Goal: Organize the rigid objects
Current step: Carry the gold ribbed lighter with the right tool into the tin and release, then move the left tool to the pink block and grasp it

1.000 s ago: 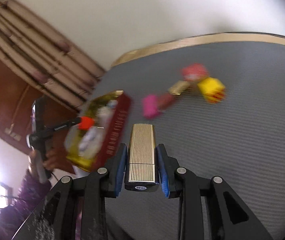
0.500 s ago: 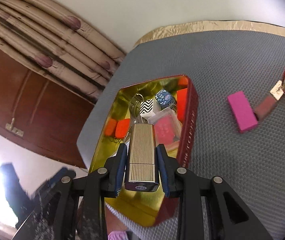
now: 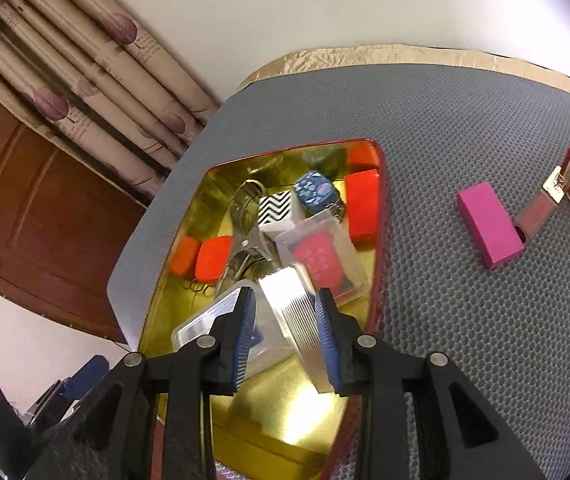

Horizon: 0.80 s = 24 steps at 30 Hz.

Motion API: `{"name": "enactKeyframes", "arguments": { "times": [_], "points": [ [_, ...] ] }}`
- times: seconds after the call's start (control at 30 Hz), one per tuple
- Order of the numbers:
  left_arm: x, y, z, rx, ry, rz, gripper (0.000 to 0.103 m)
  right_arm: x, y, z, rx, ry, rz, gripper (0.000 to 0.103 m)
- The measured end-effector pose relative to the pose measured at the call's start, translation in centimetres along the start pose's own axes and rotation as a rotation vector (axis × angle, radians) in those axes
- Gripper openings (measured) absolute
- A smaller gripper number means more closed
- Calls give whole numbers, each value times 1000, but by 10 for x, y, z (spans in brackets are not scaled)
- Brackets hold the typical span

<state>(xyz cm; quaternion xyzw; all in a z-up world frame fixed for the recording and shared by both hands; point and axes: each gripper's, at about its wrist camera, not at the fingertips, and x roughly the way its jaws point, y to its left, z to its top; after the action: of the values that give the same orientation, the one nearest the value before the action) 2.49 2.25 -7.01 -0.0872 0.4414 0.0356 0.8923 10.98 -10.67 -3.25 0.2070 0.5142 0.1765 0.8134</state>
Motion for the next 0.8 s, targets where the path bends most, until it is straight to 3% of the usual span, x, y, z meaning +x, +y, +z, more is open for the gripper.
{"name": "enactKeyframes", "arguments": {
  "times": [0.17, 0.23, 0.27, 0.33, 0.47, 0.53, 0.6, 0.63, 0.67, 0.73, 0.8],
  "points": [
    [1, 0, -1, 0, 9, 7, 53, -28, -7, -11, 1, -87, 5, 34],
    [0, 0, -1, -2, 2, 9, 53, -54, -31, -23, 27, -171, -30, 50],
    [0, -1, -2, 0, 0, 9, 53, -61, -41, -27, 35, -198, -57, 53],
    [0, -5, -3, 14, 2, 7, 53, -82, -78, -42, 29, -246, -188, 54],
    [0, -19, -8, 65, 6, -3, 53, -110, -143, -63, 13, -253, -457, 55],
    [-1, -28, -11, 95, 3, -14, 53, -124, -174, -72, -9, -252, -616, 62],
    [-2, -42, -14, 132, 12, -35, 53, -138, -201, -77, -10, -257, -721, 80],
    [-2, -51, -16, 151, 30, -56, 53, -146, -214, -79, -4, -269, -777, 84],
    [-3, -59, -16, 166, 46, -78, 53, -153, -227, -81, 3, -279, -818, 89],
    [-7, -79, -16, 199, 71, -141, 53, -159, -244, -84, 26, -283, -850, 89],
    [-11, -104, -10, 223, 98, -206, 53, -163, -262, -85, 91, -265, -807, 92]
  ]
}}
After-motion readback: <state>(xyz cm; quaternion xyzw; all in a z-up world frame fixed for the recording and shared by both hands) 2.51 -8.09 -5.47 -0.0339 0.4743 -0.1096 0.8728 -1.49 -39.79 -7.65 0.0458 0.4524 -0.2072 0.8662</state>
